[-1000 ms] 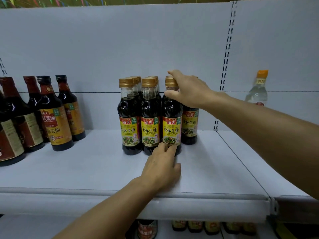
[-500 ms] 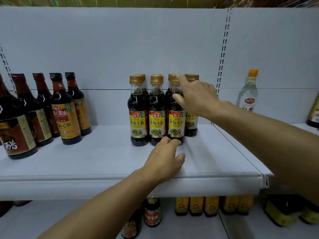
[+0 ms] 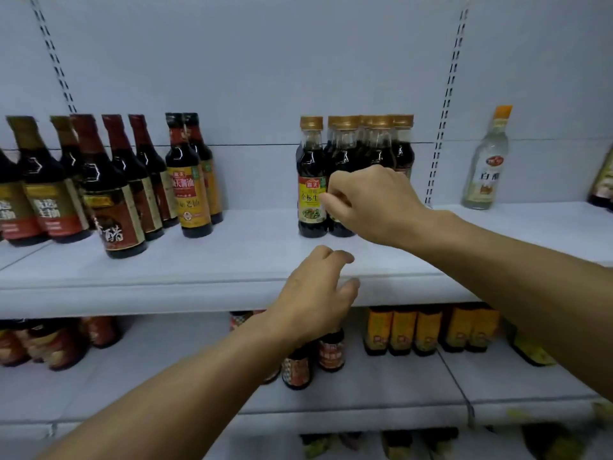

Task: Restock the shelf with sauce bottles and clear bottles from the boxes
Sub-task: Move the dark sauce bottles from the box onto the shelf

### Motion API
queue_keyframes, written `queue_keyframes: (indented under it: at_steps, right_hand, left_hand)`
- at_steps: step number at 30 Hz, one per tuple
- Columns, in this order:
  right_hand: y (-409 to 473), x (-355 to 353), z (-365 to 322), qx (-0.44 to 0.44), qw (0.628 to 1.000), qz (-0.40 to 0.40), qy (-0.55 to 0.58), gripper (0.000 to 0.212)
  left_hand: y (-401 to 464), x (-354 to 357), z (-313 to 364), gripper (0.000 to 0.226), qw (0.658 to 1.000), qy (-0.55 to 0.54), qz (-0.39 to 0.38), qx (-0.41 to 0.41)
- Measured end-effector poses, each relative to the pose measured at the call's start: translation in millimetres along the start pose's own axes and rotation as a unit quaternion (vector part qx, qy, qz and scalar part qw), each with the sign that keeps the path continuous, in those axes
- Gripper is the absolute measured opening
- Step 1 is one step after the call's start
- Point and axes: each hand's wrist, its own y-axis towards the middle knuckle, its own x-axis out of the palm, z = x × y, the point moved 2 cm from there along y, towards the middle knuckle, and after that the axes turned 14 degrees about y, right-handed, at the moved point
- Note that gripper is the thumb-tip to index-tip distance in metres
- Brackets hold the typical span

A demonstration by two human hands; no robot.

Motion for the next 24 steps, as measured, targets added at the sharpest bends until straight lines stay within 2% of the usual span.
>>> queue_keyframes:
  at_steps: [7,12,15,20,24]
  right_hand:
    - [-26,17,-65,-0.023,0.998,-0.050,0.013,0.033]
    - [-51,39,-102,-0.041,0.994,-0.094,0.035,0.032]
    - [-62,55,-112,-0.042,0.990,-0.126,0.049,0.030]
    - [-71,87,-114,-0.031,0.981,-0.170,0.093,0.031]
    - [-83,122,-109,-0.030,0.967,-0.221,0.127,0.029]
  left_hand:
    - [-59,-10,-33,0.043,0.999,-0.018,-0.016,-0.021]
    - [-90,-4,-54,0.032,0.998,-0.011,-0.052,-0.016]
    - [-104,4,-67,0.037,0.997,-0.008,-0.080,-0.021]
    - [-130,20,-86,0.024,0.994,-0.026,-0.083,-0.061]
    - [-148,43,-101,0.025,0.989,-0.036,-0.103,-0.101]
